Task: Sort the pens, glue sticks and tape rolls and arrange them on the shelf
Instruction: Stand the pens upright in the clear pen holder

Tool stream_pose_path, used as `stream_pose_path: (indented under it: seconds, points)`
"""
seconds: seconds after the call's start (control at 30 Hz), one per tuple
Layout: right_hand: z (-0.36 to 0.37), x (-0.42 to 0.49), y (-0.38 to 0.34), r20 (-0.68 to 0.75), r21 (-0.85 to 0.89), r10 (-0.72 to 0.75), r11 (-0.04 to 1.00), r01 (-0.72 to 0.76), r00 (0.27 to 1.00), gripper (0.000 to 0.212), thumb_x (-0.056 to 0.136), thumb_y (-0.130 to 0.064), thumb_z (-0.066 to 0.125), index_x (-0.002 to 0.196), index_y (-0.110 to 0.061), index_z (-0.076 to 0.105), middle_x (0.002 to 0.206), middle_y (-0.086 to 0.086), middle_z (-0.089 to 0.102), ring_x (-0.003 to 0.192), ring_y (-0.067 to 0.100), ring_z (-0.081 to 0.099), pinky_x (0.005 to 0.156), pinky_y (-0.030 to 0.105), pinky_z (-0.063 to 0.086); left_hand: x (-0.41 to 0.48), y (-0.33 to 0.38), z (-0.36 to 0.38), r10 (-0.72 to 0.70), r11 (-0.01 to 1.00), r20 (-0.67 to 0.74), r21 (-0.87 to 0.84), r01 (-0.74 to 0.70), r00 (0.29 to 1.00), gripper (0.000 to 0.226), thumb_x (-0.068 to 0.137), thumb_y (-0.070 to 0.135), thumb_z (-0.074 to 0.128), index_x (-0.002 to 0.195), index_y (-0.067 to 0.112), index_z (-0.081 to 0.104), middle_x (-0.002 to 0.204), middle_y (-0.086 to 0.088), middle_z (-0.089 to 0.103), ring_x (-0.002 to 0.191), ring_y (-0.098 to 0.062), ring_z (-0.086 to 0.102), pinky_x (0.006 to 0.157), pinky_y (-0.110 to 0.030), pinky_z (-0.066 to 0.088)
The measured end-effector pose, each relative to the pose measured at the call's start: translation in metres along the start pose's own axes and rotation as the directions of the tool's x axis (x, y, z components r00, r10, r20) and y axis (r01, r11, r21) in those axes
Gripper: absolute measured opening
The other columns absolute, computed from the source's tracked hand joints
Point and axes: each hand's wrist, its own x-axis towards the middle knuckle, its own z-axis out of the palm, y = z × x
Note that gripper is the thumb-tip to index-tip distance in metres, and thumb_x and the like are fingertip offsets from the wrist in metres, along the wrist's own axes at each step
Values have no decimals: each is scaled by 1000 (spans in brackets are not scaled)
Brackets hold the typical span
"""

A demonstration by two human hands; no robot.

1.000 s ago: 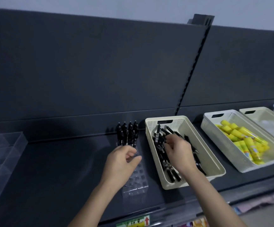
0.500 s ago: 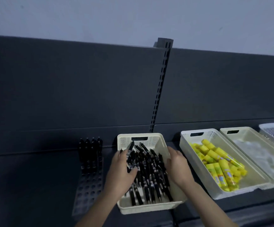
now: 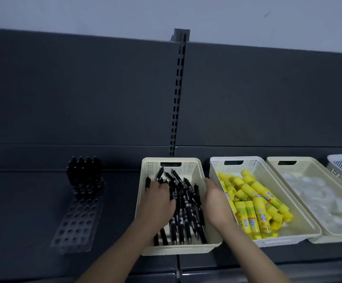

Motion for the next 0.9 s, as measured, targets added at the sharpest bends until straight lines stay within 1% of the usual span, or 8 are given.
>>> stream_pose_path:
  seconds: [0.07,0.17,0.37,0.5,0.57,0.73,0.83,0.9]
  points:
    - [1,1,0,11,-26,1,1000,-1,1000,32,83,4,47,111,-10,53,96,11,69,87,31,65,66,34,48,10,10,2,-111,993,136,62,103,984,26,92,34,54,104,10,54,115,-10,54,97,-24,58,79,-32,48]
    - [2,4,-2,15,-64,13,998,-12,1000,37,84,8,41,116,-8,49,102,13,66,92,32,63,71,35,49,23,20,14,-207,966,164,192,175,964,35,92,33,55,113,6,50,122,-16,52,108,-30,55,84,-35,46]
    - [3,5,2,17,-82,16,997,-14,1000,37,82,11,40,114,-5,47,104,15,64,94,33,62,72,37,48,36,28,24,-321,947,207,69,314,924,51,82,29,69,118,2,46,118,-15,58,106,-29,59,80,-34,51]
    - [3,6,3,12,-70,22,997,-22,1000,38,81,10,41,115,-7,47,102,15,65,92,33,63,70,36,47,40,24,22,-304,952,242,55,300,921,25,81,24,67,68,13,48,71,0,54,83,-21,64,55,-25,43]
    - [3,5,4,5,-50,25,998,-25,1000,35,83,8,43,114,-6,48,102,15,66,92,33,63,68,35,46,39,25,22,-314,949,247,61,309,917,24,80,20,63,63,12,47,68,0,55,77,-19,62,56,-25,44]
    - [4,5,4,-9,-55,10,998,-10,1000,33,85,7,42,115,-6,48,101,16,65,90,34,62,65,33,42,34,26,27,-304,952,187,24,305,934,11,88,16,54,80,9,52,90,-7,63,84,-23,62,59,-28,42]
    - [5,4,4,-12,-54,16,998,-17,1000,30,86,5,44,113,-7,48,98,15,65,89,34,62,63,32,39,35,23,32,-325,915,138,-202,348,936,26,92,12,48,107,-8,53,82,-13,59,74,-24,62,56,-27,41]
    - [5,3,4,-5,-51,16,999,-16,1000,28,87,2,46,113,-8,49,98,13,66,88,33,62,64,34,42,36,19,30,-339,870,102,-344,353,935,26,94,11,47,111,-7,49,75,-8,55,63,-19,56,50,-26,38]
